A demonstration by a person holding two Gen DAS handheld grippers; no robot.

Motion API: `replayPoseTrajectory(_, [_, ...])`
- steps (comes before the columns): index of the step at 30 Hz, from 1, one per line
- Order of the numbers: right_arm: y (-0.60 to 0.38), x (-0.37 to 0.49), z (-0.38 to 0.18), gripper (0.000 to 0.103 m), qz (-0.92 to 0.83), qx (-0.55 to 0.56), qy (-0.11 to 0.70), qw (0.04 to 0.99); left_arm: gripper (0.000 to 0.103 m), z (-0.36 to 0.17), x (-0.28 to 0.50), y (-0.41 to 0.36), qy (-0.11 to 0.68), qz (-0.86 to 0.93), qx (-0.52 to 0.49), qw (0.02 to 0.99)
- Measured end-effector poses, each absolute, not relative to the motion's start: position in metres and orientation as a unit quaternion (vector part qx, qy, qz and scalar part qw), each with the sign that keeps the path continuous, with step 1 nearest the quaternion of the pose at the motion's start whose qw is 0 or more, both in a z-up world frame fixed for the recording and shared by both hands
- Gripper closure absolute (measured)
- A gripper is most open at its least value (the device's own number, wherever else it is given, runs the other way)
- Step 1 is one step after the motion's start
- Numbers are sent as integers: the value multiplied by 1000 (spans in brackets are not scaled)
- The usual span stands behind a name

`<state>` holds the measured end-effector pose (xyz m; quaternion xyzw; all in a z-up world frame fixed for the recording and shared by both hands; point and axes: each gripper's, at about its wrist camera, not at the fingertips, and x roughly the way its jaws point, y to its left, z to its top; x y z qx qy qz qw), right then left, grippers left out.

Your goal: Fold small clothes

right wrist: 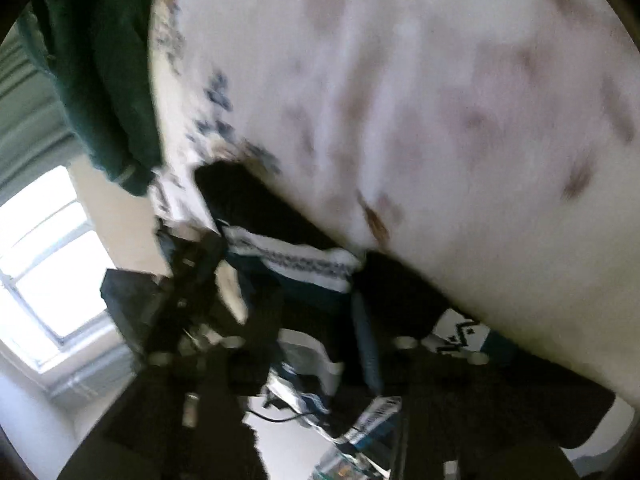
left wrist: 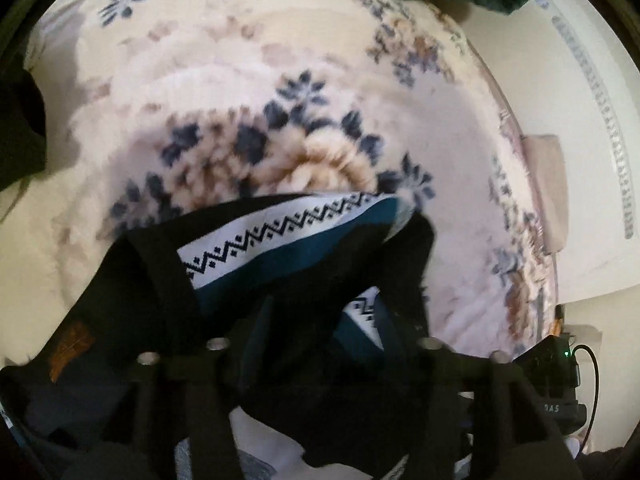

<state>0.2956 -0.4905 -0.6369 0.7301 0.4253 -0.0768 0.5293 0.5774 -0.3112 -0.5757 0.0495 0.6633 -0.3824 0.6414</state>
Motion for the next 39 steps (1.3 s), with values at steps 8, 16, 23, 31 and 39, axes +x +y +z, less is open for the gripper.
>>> replayPoseTrajectory(8, [-480, 297, -652, 89, -107, 740, 391, 536, 102, -582, 564, -327, 644, -389, 110, 650])
replayPoseTrajectory(16, [-485, 285, -634, 93, -143, 732, 377, 548, 102, -571, 583, -309, 638, -382, 65, 665])
replayPoseTrajectory(23, [-493, 294, -627, 94, -162, 692, 408, 573, 98, -576, 591, -295, 672, -389, -3, 630])
replayPoseTrajectory(31, [-490, 299, -631, 80, -110, 713, 419, 552, 56, -565, 567, -293, 644, -397, 99, 647])
replayPoseTrajectory(39, [-469, 306, -644, 72, -98, 731, 421, 528, 100, -584, 539, -317, 614, -404, 215, 644])
